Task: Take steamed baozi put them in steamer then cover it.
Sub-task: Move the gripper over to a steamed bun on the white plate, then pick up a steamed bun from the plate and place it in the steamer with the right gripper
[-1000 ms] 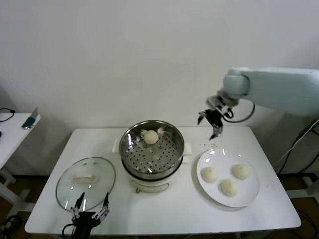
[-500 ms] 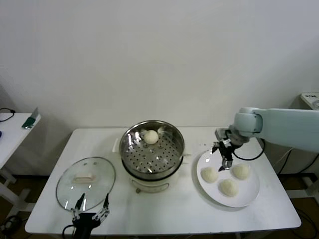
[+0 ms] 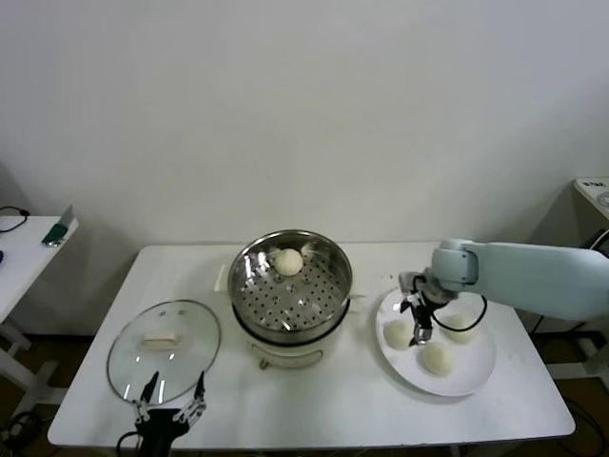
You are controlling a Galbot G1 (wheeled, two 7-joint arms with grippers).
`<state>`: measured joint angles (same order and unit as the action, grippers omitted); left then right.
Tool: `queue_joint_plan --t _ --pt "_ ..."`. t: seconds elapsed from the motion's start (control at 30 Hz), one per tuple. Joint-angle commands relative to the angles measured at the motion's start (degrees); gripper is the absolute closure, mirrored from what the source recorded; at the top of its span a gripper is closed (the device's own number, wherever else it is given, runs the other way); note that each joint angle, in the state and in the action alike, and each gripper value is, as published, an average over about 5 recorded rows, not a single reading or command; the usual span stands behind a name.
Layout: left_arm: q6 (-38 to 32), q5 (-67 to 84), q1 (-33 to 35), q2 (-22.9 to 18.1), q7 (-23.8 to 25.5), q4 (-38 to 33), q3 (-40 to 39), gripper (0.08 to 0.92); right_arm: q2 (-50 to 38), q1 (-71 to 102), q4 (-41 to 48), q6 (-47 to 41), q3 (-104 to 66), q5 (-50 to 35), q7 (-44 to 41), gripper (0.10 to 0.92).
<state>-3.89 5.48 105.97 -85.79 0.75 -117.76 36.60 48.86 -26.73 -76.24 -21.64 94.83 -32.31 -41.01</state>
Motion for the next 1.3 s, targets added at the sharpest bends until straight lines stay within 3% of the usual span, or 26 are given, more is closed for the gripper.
queue_joint_plan --t 0.03,0.3,0.5,0.83,1.03,1.3 --pt "-0.04 0.0 0.0 0.07 -0.03 0.13 -0.14 0.177 1.19 4.25 2.98 -1.25 -3.12 0.36 1.28 0.218" --pt "-0.04 -0.01 0.2 0.02 -0.09 -0.24 -0.18 0.177 1.16 3.16 2.05 -1.24 -2.78 0.44 -0.12 0.365" --pt "0.03 -0.05 0.26 -0.02 -0.1 -0.54 -0.26 0.177 1.01 -3.24 1.5 0.73 -1.24 -0.29 -3.56 0.388" --pt "0.13 -0.19 0.33 0.16 -0.21 -0.8 -0.38 0.177 3.84 -29.49 1.31 7.99 7.56 -8.47 -17.69 0.389" --pt "0.21 -0.16 0.07 0.33 -0.24 -0.94 -0.95 0.177 11.46 -38.82 2.93 7.72 5.09 -18.14 -19.98 0.389" --pt "0.11 0.09 0.11 0.39 -0.2 -1.99 -1.24 0.177 25.13 -37.37 -0.06 3.81 -0.26 -25.0 -15.56 0.389"
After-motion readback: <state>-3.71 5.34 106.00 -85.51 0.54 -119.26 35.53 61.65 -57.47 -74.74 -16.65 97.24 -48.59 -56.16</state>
